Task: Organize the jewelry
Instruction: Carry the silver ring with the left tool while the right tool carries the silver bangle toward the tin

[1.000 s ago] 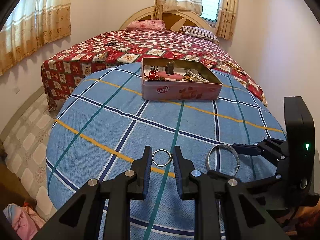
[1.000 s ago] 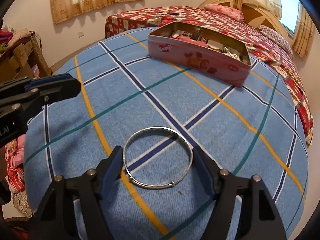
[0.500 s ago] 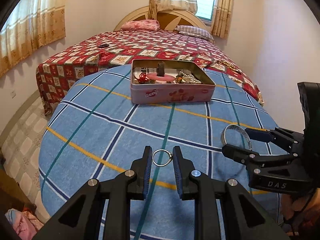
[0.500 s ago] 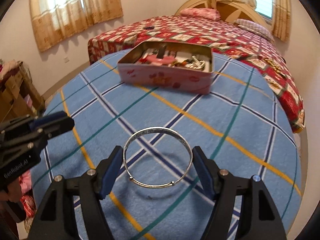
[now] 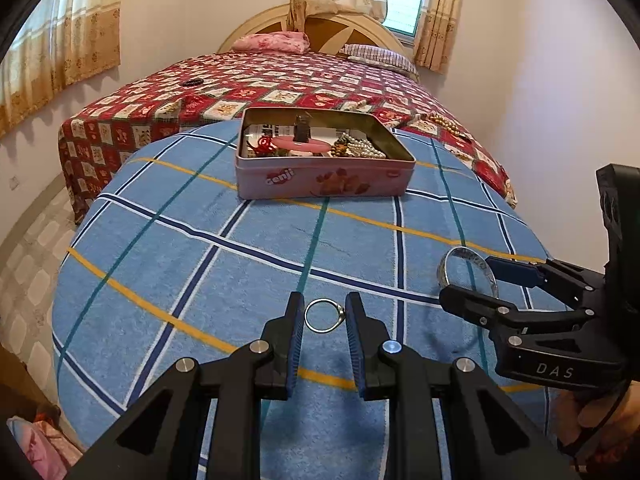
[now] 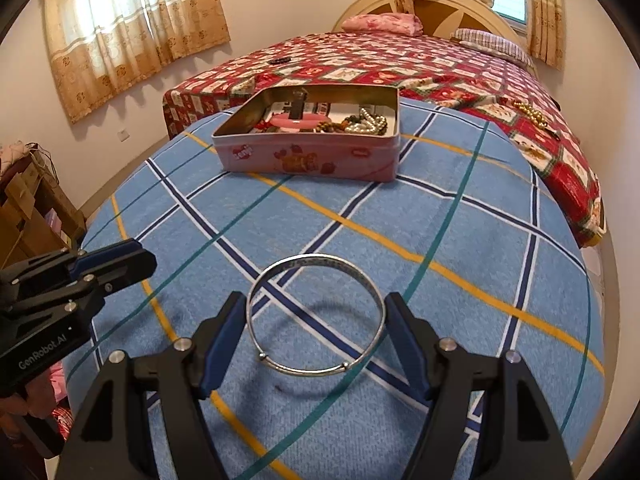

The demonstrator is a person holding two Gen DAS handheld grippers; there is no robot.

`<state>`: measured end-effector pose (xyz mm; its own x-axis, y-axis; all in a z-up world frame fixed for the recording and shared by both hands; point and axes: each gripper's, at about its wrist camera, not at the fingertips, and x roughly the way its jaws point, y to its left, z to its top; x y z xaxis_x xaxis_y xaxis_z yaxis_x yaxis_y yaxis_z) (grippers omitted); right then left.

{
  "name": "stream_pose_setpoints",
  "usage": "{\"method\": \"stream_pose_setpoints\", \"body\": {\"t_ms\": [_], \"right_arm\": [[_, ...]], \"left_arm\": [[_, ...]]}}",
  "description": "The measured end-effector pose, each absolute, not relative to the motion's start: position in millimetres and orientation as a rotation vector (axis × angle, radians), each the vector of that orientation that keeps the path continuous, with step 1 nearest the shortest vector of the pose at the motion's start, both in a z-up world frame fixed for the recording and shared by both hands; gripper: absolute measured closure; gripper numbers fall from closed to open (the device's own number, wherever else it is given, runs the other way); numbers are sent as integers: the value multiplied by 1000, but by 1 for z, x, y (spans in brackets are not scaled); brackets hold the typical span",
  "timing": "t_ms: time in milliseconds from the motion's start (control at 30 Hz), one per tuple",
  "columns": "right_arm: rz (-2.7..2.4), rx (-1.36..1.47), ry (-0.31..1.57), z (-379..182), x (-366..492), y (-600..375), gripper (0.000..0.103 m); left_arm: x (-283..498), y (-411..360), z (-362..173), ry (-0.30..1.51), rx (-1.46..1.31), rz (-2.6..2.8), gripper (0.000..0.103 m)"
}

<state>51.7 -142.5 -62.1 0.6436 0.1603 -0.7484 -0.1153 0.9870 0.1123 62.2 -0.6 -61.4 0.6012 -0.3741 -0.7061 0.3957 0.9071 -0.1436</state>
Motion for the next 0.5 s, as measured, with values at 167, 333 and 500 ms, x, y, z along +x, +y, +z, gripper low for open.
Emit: {"method": "stream_pose_setpoints", "body": {"t_ms": [167,333,500], "right_arm": [[149,59,858,-62,51,-145,30],[152,78,857,-63,51,-148,30],[155,72,854,-63,51,-145,30]], "left_arm": [[63,-3,-63,815,28,-452,82],[63,1,-64,816,16,-449,82],[63,1,-66,821,18,-449,82]]}}
